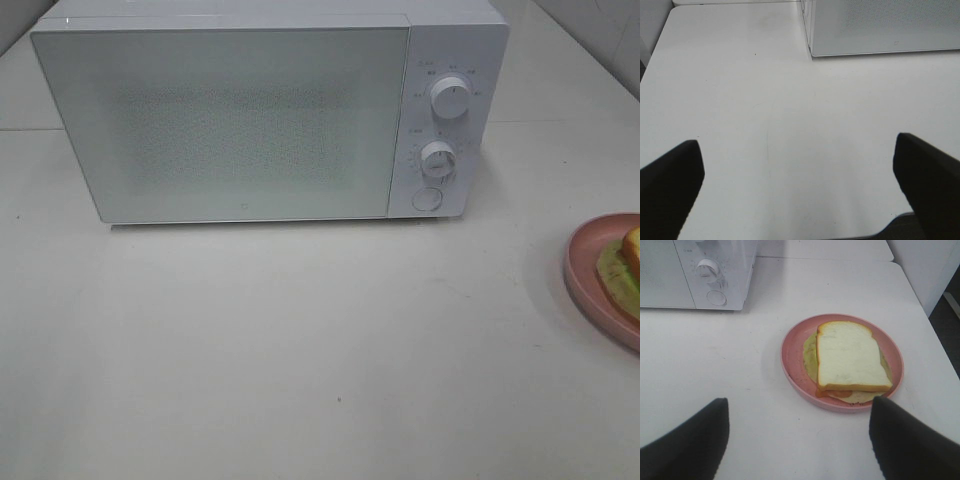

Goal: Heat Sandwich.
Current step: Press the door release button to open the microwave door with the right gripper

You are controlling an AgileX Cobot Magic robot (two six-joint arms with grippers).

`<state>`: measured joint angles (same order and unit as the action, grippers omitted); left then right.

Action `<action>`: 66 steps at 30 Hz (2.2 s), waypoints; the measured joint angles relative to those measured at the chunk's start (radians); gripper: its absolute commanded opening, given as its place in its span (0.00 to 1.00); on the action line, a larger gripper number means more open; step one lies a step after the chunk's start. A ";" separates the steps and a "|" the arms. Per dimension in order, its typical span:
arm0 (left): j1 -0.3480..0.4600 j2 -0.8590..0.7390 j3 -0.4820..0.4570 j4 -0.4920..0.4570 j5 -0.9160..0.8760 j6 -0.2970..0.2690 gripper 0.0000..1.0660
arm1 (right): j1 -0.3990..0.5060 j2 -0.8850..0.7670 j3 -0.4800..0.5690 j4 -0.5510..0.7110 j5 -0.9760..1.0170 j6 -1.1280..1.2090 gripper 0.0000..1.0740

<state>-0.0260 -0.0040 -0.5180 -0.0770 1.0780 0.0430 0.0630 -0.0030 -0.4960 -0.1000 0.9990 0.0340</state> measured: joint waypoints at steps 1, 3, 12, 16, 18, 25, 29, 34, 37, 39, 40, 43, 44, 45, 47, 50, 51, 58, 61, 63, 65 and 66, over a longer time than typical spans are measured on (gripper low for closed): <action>0.000 0.000 0.000 0.000 0.000 0.000 0.92 | 0.000 0.000 0.000 0.000 0.000 0.000 0.70; 0.000 0.000 0.000 0.000 0.000 0.000 0.92 | 0.000 0.000 0.000 0.000 0.000 0.000 0.70; 0.000 0.000 0.000 0.000 0.000 0.000 0.92 | 0.000 0.000 0.000 0.000 0.000 0.000 0.70; 0.000 0.000 0.000 0.000 0.000 0.000 0.92 | 0.000 0.000 0.000 0.000 0.000 0.000 0.70; 0.000 0.000 0.000 0.000 0.000 0.000 0.92 | 0.000 0.000 0.000 0.000 0.000 0.000 0.70; 0.000 0.000 0.000 0.000 0.000 0.000 0.92 | 0.000 0.000 -0.006 0.004 -0.007 0.000 0.70; 0.000 0.000 0.000 0.000 0.000 0.000 0.92 | 0.000 0.000 -0.026 0.004 -0.074 0.001 0.70; 0.000 0.000 0.000 0.000 0.000 0.000 0.92 | 0.000 0.001 -0.026 0.004 -0.132 0.002 0.70; 0.000 0.000 0.000 0.000 0.000 0.000 0.92 | 0.000 0.038 -0.026 0.004 -0.155 0.002 0.70; 0.000 0.000 0.000 0.000 0.000 0.000 0.92 | 0.000 0.055 -0.026 0.004 -0.165 0.002 0.70; 0.000 0.000 0.000 0.000 0.000 0.000 0.92 | 0.000 0.086 -0.026 0.004 -0.187 0.002 0.70; 0.000 0.000 0.000 0.000 0.000 0.000 0.92 | 0.000 0.120 -0.026 0.004 -0.210 0.002 0.70; 0.000 0.000 0.000 0.000 0.000 0.000 0.92 | 0.000 0.153 -0.026 0.004 -0.237 0.002 0.70; 0.000 0.000 0.000 0.000 0.000 0.000 0.92 | 0.000 0.171 -0.026 0.004 -0.250 0.002 0.70; 0.000 0.000 0.000 0.000 0.000 0.000 0.92 | 0.000 0.222 -0.026 0.004 -0.285 0.002 0.70; 0.000 0.000 0.000 0.000 0.000 0.000 0.92 | 0.000 0.258 -0.026 0.004 -0.309 0.002 0.70; 0.000 0.000 0.000 0.000 0.000 0.000 0.92 | 0.000 0.276 -0.026 0.004 -0.321 0.002 0.70; 0.000 0.000 0.000 0.000 0.000 0.000 0.92 | 0.000 0.399 -0.026 0.004 -0.409 0.002 0.70; 0.000 0.000 0.000 0.000 0.000 0.000 0.92 | 0.000 0.454 -0.026 0.004 -0.445 0.002 0.70; 0.000 0.000 0.000 0.000 0.000 0.000 0.92 | 0.000 0.489 -0.026 0.004 -0.469 0.002 0.70; 0.000 0.000 0.000 0.000 0.000 0.000 0.92 | 0.000 0.542 -0.026 0.004 -0.507 0.002 0.70; 0.000 0.000 0.000 0.000 0.000 0.000 0.92 | 0.000 0.542 -0.026 0.004 -0.507 0.002 0.70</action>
<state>-0.0260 -0.0040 -0.5180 -0.0770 1.0780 0.0430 0.0630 0.5390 -0.5220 -0.0960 0.4920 0.0360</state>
